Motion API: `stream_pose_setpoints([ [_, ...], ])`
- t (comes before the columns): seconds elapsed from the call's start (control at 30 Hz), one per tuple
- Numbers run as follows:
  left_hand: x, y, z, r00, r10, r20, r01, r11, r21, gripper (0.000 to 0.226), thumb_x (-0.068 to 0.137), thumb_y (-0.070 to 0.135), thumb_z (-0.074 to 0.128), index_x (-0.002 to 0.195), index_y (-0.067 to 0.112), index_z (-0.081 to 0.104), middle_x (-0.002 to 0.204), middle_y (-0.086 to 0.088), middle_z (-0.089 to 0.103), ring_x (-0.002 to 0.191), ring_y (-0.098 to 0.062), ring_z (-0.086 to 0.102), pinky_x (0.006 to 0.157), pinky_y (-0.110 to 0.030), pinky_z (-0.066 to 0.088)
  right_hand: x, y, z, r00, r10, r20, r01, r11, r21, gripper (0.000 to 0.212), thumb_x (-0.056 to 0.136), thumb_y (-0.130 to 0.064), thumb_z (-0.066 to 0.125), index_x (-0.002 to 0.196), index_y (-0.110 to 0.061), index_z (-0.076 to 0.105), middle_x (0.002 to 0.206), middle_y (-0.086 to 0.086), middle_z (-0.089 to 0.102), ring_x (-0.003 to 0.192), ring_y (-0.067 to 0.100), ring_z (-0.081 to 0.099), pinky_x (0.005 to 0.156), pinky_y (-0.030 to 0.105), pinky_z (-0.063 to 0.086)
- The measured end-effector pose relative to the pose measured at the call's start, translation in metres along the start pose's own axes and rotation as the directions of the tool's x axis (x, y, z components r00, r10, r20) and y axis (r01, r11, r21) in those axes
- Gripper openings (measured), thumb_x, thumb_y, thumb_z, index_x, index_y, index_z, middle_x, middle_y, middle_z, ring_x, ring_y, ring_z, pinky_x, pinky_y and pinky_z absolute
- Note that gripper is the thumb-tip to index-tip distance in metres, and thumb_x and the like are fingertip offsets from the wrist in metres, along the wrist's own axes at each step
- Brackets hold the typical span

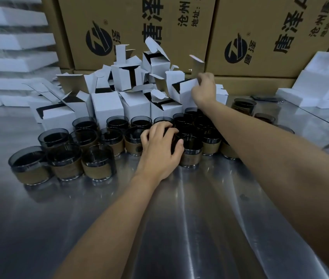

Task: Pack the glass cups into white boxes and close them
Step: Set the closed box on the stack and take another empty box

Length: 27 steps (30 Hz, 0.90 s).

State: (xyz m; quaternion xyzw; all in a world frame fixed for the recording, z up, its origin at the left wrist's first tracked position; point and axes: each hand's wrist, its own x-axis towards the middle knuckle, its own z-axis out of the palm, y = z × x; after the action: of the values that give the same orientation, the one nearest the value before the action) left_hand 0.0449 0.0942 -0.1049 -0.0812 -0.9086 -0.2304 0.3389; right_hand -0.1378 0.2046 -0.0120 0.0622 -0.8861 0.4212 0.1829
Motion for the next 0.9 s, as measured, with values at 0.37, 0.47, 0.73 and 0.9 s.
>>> stream_pose_setpoints([
  [0.37,-0.001,0.000,-0.001,0.994,-0.073,-0.081,0.084,0.987,0.137,0.038,0.100,0.034,0.042,0.128,0.013,0.057,0.137,-0.004,0.044,0.136,-0.018,0.031,0.115,-0.039,0.012,-0.113,-0.046,-0.054,0.930,-0.134,-0.341,0.306,0.797,0.520,0.043,0.099,-0.010,0.042,0.142,-0.009,0.042,0.148,-0.002,0.032,0.124,-0.003,0.038,0.098,0.006,0.033],
  [0.47,-0.004,0.005,-0.010,0.980,-0.107,-0.167,0.121,0.989,0.080,0.035,0.101,0.026,0.043,0.128,0.007,0.054,0.135,-0.011,0.046,0.132,-0.026,0.035,0.113,-0.041,0.020,-0.163,-0.037,-0.055,0.934,-0.154,-0.323,0.326,0.739,0.590,0.042,0.101,-0.018,0.048,0.141,-0.009,0.042,0.144,-0.001,0.033,0.131,0.008,0.037,0.095,0.001,0.032],
  [0.73,-0.038,0.005,-0.045,0.980,0.003,-0.198,-0.057,0.962,-0.268,0.031,0.094,-0.003,0.039,0.116,-0.003,0.060,0.115,-0.015,0.059,0.110,-0.019,0.046,0.096,-0.023,0.037,-0.221,-0.004,-0.057,0.977,-0.160,-0.140,0.213,0.693,0.688,0.060,0.087,-0.040,0.059,0.139,-0.015,0.043,0.136,-0.016,0.039,0.130,0.000,0.042,0.111,0.026,0.037],
  [0.9,-0.055,-0.002,-0.067,0.974,-0.140,-0.179,0.028,0.855,-0.518,0.023,0.096,0.003,0.045,0.107,0.006,0.064,0.091,0.004,0.059,0.084,-0.001,0.056,0.077,-0.013,0.042,-0.237,0.011,-0.041,0.938,-0.318,0.138,0.126,0.684,0.719,0.077,0.081,-0.031,0.067,0.146,-0.020,0.027,0.147,0.007,0.042,0.133,0.016,0.046,0.111,0.045,0.039],
])
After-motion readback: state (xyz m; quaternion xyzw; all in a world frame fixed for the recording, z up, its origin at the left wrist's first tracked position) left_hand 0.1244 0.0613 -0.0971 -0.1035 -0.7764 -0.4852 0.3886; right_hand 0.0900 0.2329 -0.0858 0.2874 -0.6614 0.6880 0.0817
